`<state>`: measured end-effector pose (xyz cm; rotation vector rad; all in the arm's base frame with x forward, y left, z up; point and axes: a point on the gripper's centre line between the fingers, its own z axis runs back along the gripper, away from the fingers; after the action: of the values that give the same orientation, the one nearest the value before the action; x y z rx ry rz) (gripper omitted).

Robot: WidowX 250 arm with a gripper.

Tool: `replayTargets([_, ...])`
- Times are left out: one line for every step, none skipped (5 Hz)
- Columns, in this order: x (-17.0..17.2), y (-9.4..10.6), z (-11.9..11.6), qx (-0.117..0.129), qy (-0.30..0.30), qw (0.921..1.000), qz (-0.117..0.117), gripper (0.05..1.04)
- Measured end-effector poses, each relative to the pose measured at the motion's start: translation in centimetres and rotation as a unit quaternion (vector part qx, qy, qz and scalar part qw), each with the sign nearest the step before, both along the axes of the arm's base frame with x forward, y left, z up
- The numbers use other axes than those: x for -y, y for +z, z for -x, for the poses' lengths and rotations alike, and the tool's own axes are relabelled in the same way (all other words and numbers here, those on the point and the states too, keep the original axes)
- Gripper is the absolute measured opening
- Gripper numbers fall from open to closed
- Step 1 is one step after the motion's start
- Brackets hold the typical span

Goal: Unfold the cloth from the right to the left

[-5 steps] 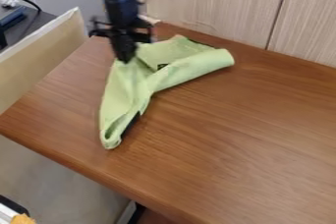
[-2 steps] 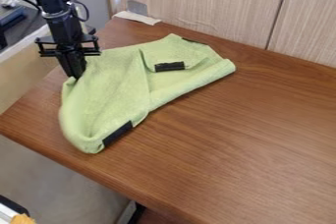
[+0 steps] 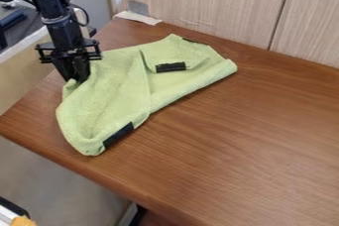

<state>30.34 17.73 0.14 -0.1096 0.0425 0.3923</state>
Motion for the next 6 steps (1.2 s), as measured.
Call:
replayTargets([0.5,0.2,-0.2,-0.008,-0.011,0.9999,-0.001,0.767])
replayTargets([0.7,0.3,-0.4,-0.01,-0.017,0.9998,-0.001,0.991])
replayTargets([0.8,0.6,-0.7,-0.012,-0.023,0.9997,-0.004,1.002])
replayTargets([0.7,2.3,-1.1,0.001,-0.03,0.9994,-0.016,1.0])
replayTargets([0.6,4.1,-1.7,0.012,-0.038,0.9989,-0.026,1.0])
replayTargets([1.2,6.0,-2.0,0.007,-0.05,0.9973,-0.053,1.0])
